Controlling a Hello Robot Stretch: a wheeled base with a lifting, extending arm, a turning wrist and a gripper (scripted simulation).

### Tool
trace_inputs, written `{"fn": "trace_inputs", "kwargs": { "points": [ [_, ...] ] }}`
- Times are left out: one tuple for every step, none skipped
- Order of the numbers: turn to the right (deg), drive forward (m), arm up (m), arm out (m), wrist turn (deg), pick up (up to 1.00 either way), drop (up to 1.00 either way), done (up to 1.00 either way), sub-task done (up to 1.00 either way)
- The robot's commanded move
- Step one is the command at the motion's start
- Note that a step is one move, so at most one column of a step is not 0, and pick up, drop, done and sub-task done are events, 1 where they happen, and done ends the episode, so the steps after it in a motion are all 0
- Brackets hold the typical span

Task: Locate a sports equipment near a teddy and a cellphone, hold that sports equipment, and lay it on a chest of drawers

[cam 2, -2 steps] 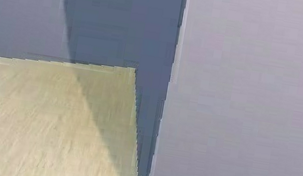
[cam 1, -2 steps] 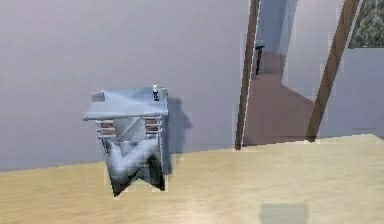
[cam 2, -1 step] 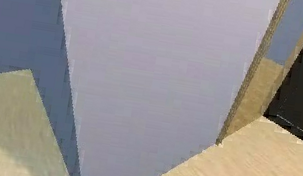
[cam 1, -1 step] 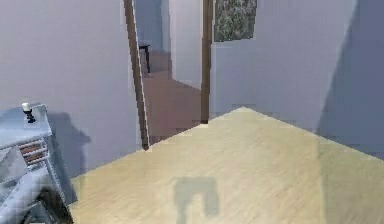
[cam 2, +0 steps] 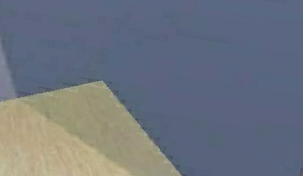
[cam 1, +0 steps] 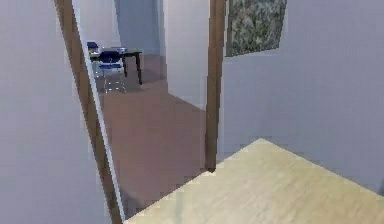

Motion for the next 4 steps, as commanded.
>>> {"fn": "trace_inputs", "kwargs": {
  "points": [
    [0.0,1.0,0.0,0.0,0.0,0.0,0.0,0.0,0.0],
    [18.0,0.0,0.0,0.0,0.0,0.0,0.0,0.0,0.0],
    [3.0,0.0,0.0,0.0,0.0,0.0,0.0,0.0,0.0],
    [0.0,0.1,0.0,0.0,0.0,0.0,0.0,0.0,0.0]
  ]
}}
